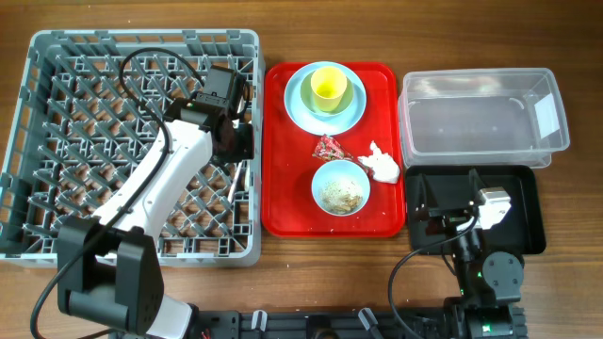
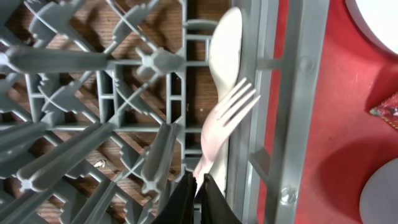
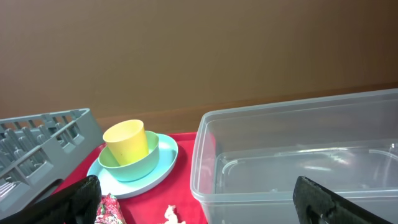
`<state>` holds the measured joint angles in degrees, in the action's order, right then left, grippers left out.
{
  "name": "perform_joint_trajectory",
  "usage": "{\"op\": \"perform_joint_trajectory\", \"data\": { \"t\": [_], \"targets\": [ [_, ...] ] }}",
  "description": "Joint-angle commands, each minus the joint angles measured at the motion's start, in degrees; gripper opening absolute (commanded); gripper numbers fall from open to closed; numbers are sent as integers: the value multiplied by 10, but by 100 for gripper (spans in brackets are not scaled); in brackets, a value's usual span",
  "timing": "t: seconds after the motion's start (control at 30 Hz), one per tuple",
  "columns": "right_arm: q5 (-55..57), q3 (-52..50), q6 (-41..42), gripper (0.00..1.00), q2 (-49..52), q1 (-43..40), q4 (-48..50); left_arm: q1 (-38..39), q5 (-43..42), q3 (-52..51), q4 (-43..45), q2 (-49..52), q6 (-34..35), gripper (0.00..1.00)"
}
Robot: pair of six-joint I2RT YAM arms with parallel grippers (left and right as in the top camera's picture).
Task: Sort waste into correct bins and load items into the dishwasher rack
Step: 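Carry the fork to the rack and insert it beside the spoon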
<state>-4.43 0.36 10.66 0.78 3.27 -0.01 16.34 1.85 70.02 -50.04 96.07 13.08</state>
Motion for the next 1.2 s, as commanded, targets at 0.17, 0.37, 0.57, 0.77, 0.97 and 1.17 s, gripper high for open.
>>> {"op": "perform_joint_trajectory", "data": {
  "t": [0.17,0.37,0.57,0.77,0.97,1.17],
  "targets": [
    [6,-1,0,100,-3,1,2,-1,6,-8,9,4,15,33],
    [6,-1,0,100,-3,1,2,-1,8,-48,57,4,15,29],
    [6,-1,0,100,-3,1,2,-1,8,-65,87,4,15,21],
    [6,-1,0,100,-3,1,2,-1,8,-65,88,4,15,9],
    [6,-1,0,100,-3,1,2,-1,8,-65,95,4,15,5],
    [6,-1,0,100,-3,1,2,-1,8,-65,112,4,15,4]
  ]
}}
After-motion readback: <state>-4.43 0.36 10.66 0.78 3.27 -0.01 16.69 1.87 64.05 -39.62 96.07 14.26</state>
